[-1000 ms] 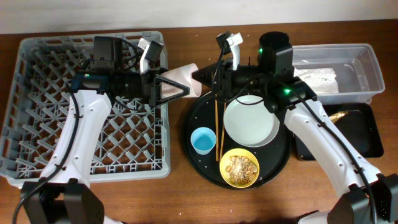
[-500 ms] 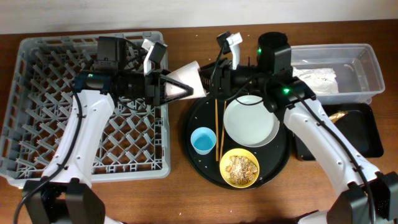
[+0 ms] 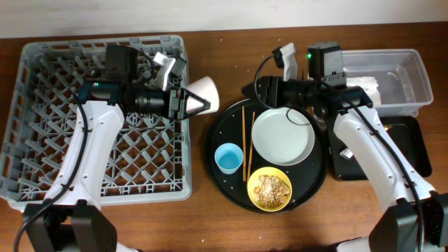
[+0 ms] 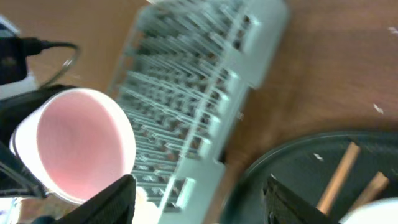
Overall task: Sort waste into correct bins and load items into the dishwasher rack
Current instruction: 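Place the pink cup upside down in the dish rack with the left gripper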
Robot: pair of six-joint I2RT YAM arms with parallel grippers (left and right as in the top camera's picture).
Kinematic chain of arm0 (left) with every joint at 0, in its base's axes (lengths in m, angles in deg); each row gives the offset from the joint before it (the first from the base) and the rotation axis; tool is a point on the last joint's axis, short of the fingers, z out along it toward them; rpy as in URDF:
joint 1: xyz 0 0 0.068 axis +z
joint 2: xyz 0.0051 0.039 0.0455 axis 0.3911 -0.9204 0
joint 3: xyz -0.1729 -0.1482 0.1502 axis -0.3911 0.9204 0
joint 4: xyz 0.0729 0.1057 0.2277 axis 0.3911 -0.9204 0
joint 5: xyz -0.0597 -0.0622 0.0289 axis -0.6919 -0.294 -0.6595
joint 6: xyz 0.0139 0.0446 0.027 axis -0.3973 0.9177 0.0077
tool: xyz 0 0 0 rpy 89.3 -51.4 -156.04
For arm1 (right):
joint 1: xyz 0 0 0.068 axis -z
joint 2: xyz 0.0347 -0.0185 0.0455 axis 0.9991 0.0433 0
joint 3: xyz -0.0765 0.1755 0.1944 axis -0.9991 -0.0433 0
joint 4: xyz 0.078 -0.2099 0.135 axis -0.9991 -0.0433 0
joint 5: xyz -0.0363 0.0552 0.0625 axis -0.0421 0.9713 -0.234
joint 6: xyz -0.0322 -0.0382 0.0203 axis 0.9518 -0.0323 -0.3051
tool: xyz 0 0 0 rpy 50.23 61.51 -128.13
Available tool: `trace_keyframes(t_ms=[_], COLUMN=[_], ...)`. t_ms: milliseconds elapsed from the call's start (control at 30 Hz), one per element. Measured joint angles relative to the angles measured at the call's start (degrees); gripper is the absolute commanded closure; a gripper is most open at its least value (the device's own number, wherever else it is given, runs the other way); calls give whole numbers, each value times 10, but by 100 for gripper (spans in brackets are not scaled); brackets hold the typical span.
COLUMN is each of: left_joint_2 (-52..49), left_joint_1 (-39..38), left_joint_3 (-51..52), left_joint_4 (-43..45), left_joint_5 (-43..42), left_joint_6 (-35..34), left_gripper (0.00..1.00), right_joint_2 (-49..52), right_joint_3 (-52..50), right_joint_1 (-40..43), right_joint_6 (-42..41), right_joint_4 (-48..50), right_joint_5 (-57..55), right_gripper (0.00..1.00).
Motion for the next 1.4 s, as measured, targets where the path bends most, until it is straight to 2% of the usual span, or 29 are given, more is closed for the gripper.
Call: trace_keyframes(t_ms=[133, 433, 733, 900, 1100, 1400], left_joint_2=[0, 0, 0, 0, 0, -1], left_joint_1=[0, 0, 0, 0, -2, -65], left_joint_3=[-1, -1, -1, -1, -33, -17], left_joint_4=[-49, -83, -133, -165, -253, -259], left_joint_5=[151, 371, 472, 489, 496, 566], left_joint_6=[0, -16, -86, -103, -106, -145], left_gripper=[47, 47, 48, 48, 48, 48], right_joint_2=[0, 0, 0, 0, 0, 0], right_joint_3=[0, 0, 0, 0, 0, 0], right_joint_1=[0, 0, 0, 0, 0, 0], right_joint_6=[11, 12, 13, 13, 12, 13], right_joint_4=[-43, -82, -111, -121, -137, -161], right_joint_5=[-65, -129, -156, -163, -169, -169], right_gripper=[34, 31, 29, 27, 26, 25])
